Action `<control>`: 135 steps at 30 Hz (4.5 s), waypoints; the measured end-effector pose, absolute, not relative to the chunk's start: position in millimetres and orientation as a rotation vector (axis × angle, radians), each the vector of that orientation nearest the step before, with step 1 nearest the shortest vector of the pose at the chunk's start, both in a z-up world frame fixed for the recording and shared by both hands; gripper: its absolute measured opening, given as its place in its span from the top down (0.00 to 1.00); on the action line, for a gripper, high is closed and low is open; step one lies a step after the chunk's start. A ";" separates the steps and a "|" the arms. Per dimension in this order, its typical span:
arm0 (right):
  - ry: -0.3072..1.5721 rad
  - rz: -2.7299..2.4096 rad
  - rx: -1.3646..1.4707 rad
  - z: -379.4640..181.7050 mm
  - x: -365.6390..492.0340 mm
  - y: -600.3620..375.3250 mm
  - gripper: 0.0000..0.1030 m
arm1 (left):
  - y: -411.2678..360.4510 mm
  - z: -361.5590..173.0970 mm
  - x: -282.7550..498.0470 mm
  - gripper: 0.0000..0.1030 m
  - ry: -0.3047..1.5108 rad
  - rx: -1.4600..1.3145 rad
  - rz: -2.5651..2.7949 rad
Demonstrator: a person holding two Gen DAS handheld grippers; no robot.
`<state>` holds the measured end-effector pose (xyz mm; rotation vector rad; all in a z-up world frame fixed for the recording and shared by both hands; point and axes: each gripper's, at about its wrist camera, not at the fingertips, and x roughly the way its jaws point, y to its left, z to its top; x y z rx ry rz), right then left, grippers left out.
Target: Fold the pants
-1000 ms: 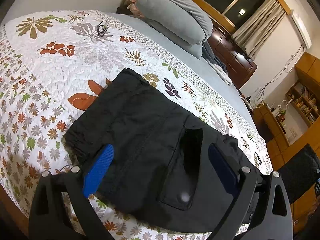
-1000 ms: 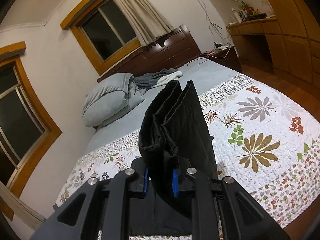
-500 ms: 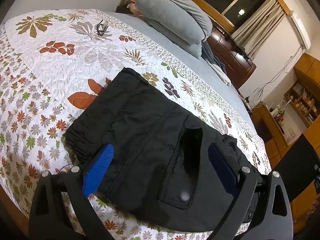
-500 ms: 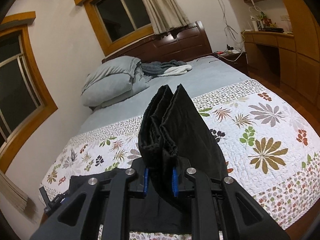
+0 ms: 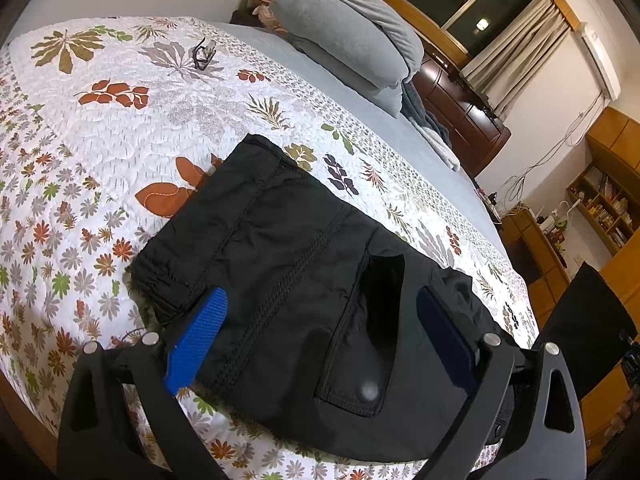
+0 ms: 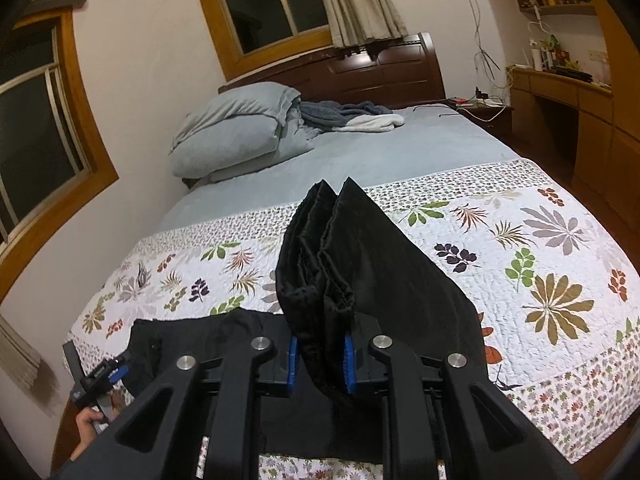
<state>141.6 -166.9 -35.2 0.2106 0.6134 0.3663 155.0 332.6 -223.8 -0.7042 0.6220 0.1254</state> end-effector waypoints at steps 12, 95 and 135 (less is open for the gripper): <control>0.605 0.386 0.130 -48.9 138.2 -146.1 0.84 | 332.0 -224.7 155.4 0.07 0.631 -0.698 0.127; 0.691 0.518 -0.643 -203.6 77.5 30.8 0.55 | 332.7 -226.8 162.4 0.03 0.639 -0.691 0.112; 0.973 0.730 -0.318 -197.7 110.4 -0.4 0.91 | 336.4 -230.5 159.0 0.03 0.641 -0.715 0.088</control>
